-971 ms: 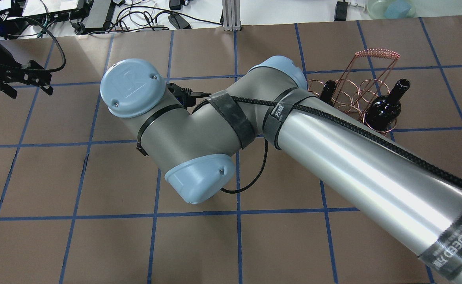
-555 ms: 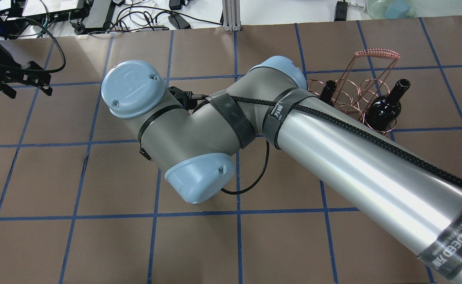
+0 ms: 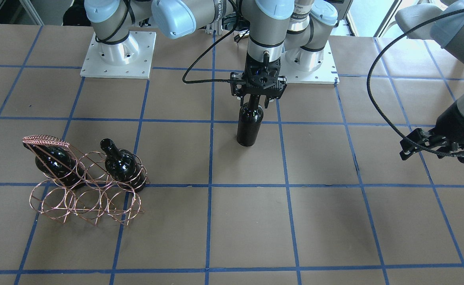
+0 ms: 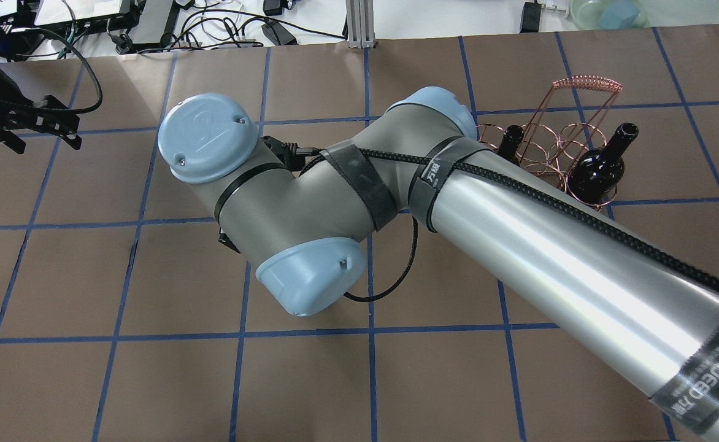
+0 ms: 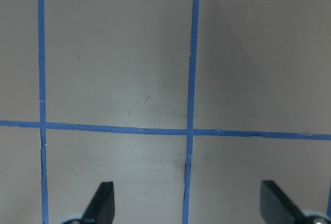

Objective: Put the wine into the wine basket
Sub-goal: 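Lift the bottle with right gripper and carry it above the copper rack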

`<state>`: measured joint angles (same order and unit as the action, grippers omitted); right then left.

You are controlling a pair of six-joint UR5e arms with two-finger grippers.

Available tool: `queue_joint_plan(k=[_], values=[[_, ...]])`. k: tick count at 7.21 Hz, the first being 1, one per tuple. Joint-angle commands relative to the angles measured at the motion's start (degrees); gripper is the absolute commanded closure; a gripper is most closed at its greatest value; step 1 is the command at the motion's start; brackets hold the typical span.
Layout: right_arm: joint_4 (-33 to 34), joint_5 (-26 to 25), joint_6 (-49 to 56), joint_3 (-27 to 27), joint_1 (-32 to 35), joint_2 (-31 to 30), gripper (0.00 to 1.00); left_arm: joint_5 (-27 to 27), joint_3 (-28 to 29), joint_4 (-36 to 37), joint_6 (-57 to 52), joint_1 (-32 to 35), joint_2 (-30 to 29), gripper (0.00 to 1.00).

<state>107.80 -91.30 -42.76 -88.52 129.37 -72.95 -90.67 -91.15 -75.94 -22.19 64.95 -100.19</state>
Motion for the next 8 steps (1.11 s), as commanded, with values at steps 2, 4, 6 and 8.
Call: queue_joint_plan(k=[2, 4, 6, 8], values=[[-1.27, 0.15, 0.4, 0.01, -0.09, -0.44, 0.65, 0.05, 0.01, 0.0, -0.04, 0.0, 0.08, 0.0], [-1.37, 0.42, 0.48, 0.01, -0.09, -0.44, 0.79, -0.04, 0.01, 0.0, -0.22, 0.0, 0.34, 0.0], [-1.37, 0.51, 0.48, 0.01, -0.09, -0.61, 0.9, -0.04, 0.01, 0.0, -0.22, 0.0, 0.34, 0.0], [-1.28, 3.05, 0.66, 0.71, -0.7, -1.57, 1.0, 0.05, 0.01, 0.0, 0.04, 0.0, 0.17, 0.0]])
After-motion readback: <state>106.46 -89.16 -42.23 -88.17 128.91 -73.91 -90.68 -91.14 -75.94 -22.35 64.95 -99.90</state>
